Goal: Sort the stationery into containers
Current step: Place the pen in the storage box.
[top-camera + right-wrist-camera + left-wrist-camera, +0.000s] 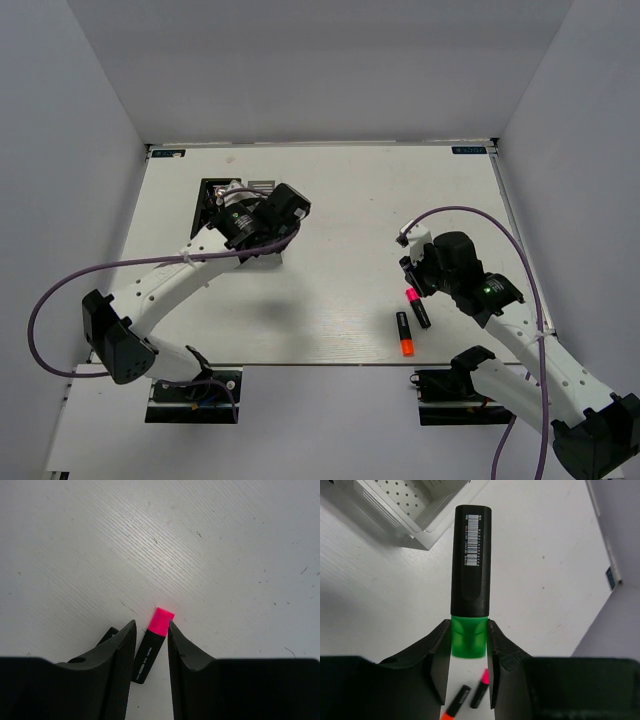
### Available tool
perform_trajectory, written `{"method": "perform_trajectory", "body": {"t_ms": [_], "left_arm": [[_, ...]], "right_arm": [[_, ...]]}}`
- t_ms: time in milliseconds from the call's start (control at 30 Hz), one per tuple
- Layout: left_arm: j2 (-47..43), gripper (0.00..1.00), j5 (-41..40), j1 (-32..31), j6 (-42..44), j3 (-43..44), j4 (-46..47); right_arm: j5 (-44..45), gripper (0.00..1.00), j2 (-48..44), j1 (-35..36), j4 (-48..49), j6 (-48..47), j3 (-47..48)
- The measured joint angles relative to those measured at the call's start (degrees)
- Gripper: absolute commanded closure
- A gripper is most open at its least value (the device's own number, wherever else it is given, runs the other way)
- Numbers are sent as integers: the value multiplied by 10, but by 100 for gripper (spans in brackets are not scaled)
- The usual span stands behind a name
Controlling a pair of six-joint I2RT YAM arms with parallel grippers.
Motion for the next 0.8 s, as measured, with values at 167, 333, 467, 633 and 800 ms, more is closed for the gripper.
{"method": "perform_trajectory", "body": {"t_ms": [167, 333, 467, 633, 800], "left_arm": [[3, 100, 51, 69, -70, 0, 22], [13, 100, 103, 133, -140, -18, 48], [20, 100, 140, 158, -179, -48, 62], [43, 100, 171, 174, -203, -51, 78], [44, 97, 189, 180, -214, -59, 88]], "right_arm": [[0, 64, 0, 0, 0, 0, 0], [1, 64, 0, 0, 0, 0, 0], [1, 64, 0, 0, 0, 0, 0], [1, 64, 0, 0, 0, 0, 0], [1, 64, 0, 0, 0, 0, -5]]}}
